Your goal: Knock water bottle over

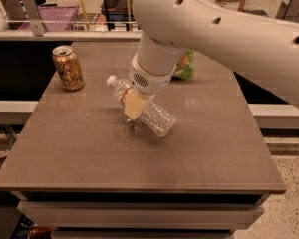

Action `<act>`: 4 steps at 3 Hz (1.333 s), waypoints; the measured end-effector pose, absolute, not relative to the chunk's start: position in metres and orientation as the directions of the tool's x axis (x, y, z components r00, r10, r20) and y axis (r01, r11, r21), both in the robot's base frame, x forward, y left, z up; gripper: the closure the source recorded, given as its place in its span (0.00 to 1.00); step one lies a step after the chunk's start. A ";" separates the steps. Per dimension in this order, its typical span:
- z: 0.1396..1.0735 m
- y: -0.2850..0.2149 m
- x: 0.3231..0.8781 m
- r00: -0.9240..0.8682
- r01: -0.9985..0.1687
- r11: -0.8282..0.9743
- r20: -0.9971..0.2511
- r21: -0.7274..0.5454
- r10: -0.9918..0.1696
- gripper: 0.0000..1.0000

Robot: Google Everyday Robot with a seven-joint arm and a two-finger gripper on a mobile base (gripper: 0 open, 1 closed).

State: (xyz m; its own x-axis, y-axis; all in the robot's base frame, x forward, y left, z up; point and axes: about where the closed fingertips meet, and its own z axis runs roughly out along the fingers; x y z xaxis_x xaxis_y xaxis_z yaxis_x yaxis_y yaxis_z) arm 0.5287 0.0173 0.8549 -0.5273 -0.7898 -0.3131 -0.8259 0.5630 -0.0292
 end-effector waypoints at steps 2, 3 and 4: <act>0.826 0.030 0.530 -0.495 -0.832 0.553 -0.383 -0.049 -0.780 1.00; 0.829 0.030 0.530 -0.495 -0.832 0.553 -0.383 -0.049 -0.780 0.82; 0.829 0.030 0.529 -0.494 -0.832 0.552 -0.383 -0.051 -0.781 0.59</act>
Offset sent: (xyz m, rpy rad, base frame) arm 0.0116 0.0314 -0.0569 0.1744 -0.1896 0.0187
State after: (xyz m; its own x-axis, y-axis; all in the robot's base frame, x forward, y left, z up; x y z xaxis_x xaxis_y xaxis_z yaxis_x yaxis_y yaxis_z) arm 0.5289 0.0301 0.8292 -0.4939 -0.7806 -0.3830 -0.8325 0.5517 -0.0510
